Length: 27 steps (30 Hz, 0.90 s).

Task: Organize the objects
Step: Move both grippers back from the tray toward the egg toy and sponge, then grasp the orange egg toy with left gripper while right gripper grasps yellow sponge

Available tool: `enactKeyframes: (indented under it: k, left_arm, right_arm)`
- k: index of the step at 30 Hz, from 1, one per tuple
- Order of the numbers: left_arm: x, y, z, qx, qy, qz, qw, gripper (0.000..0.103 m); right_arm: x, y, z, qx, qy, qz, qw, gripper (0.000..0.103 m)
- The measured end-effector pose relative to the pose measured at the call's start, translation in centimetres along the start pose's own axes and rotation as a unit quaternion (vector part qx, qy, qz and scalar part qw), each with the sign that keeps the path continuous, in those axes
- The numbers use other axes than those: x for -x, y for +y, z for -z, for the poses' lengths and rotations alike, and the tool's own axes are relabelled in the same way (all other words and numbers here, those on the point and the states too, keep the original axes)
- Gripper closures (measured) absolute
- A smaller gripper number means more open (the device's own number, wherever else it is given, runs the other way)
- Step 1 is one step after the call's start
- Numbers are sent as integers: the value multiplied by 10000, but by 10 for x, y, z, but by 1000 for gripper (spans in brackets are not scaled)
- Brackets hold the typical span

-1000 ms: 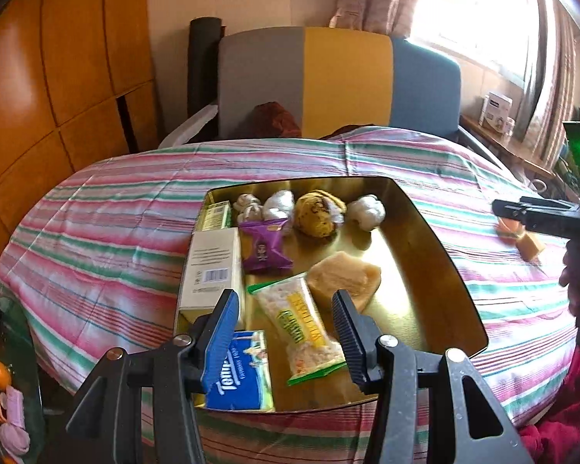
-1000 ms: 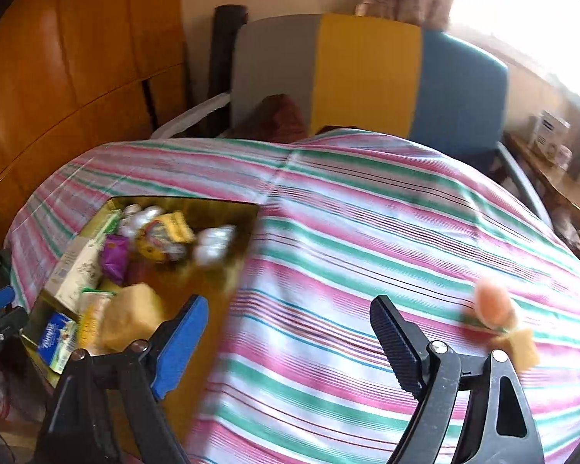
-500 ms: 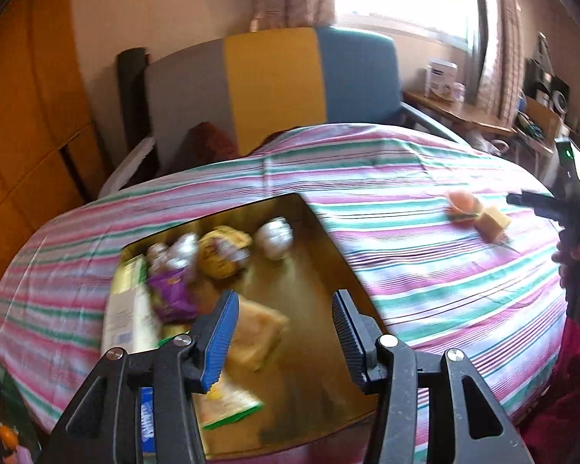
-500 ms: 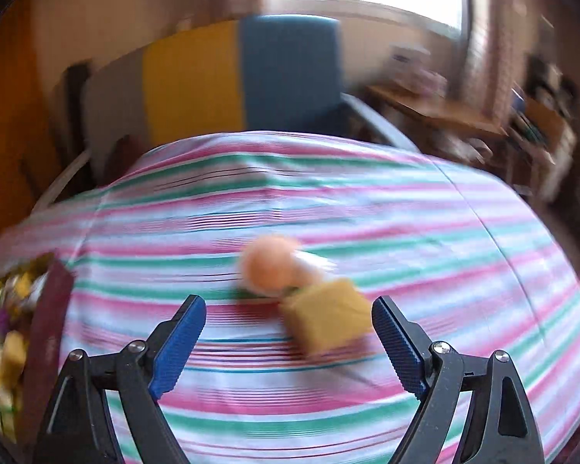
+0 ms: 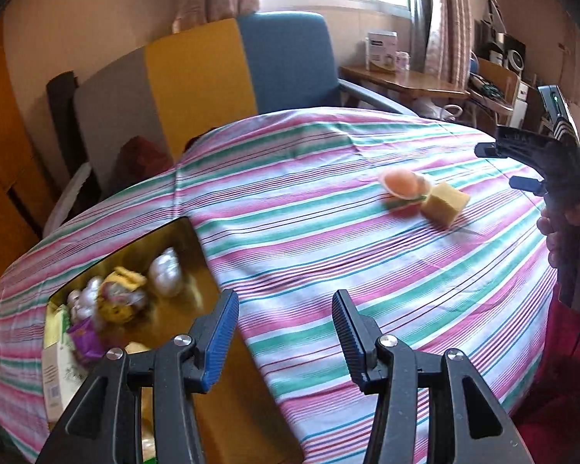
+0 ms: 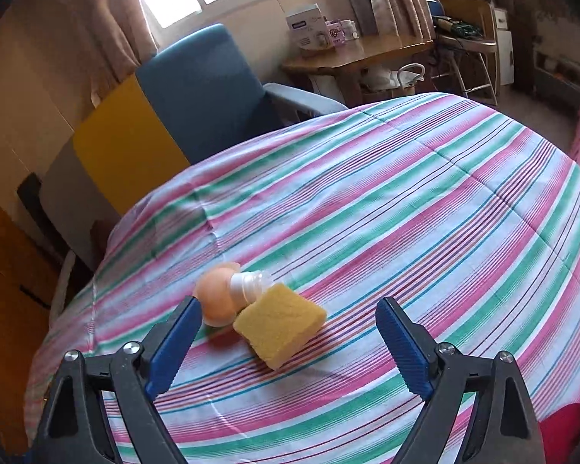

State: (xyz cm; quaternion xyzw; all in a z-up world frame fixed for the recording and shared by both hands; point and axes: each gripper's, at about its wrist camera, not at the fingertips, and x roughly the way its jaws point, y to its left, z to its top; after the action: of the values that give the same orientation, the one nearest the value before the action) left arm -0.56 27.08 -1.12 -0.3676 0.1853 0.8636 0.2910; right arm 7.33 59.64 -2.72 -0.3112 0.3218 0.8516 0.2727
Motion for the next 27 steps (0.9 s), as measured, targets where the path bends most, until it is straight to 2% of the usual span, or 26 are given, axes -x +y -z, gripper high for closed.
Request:
enactKeyframes:
  k: [7, 27]
  left_arm:
    - [-15, -18, -11, -67, 107, 232, 9997, 52]
    - [-55, -47, -30, -142, 435, 600, 9971, 52]
  right_arm:
    - [-1, -5, -2, -167, 16, -82, 9998, 10]
    - [-2, -17, -5, -580, 88, -231, 9980, 7]
